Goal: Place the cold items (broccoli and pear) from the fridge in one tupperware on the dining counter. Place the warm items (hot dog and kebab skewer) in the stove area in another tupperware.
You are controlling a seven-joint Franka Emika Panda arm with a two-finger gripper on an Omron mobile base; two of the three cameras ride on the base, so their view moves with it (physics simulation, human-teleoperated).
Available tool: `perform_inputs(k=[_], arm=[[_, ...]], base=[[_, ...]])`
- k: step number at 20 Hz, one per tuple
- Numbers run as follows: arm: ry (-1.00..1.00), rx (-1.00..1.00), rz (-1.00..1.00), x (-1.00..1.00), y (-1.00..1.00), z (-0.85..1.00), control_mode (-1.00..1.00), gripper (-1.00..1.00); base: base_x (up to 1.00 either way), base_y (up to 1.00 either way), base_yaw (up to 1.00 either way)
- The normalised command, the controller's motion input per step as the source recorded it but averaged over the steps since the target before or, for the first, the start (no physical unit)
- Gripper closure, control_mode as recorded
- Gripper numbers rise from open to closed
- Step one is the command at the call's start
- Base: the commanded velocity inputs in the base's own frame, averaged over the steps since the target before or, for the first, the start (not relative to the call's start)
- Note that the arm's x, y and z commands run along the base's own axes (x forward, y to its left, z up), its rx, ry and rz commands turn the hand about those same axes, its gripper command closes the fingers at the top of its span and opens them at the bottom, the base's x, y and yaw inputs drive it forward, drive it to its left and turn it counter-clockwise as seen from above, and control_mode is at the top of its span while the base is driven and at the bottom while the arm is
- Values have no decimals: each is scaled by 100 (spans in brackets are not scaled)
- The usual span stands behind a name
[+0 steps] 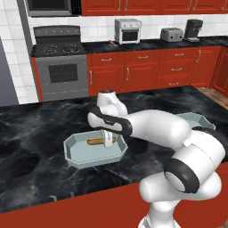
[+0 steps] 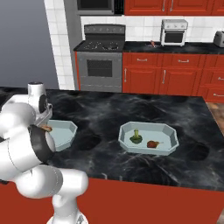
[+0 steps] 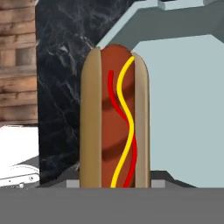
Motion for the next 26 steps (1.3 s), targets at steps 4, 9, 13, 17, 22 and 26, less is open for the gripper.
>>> perform_inputs(k=[4, 9, 13, 17, 22, 26], arm=[[-4, 0, 0, 26, 4, -38, -100, 100], [0, 0, 0, 27, 3, -37, -100, 100], [0, -1, 0, 23, 5, -32, -100, 100], [0, -2, 0, 25, 6, -26, -100, 100], [0, -4, 0, 22, 6, -27, -100, 100], [0, -4, 0, 25, 5, -26, -100, 100]], base=[[0, 0, 0], [0, 0, 0], [0, 0, 0], [0, 0, 0], [0, 0, 0], [0, 0, 0]])
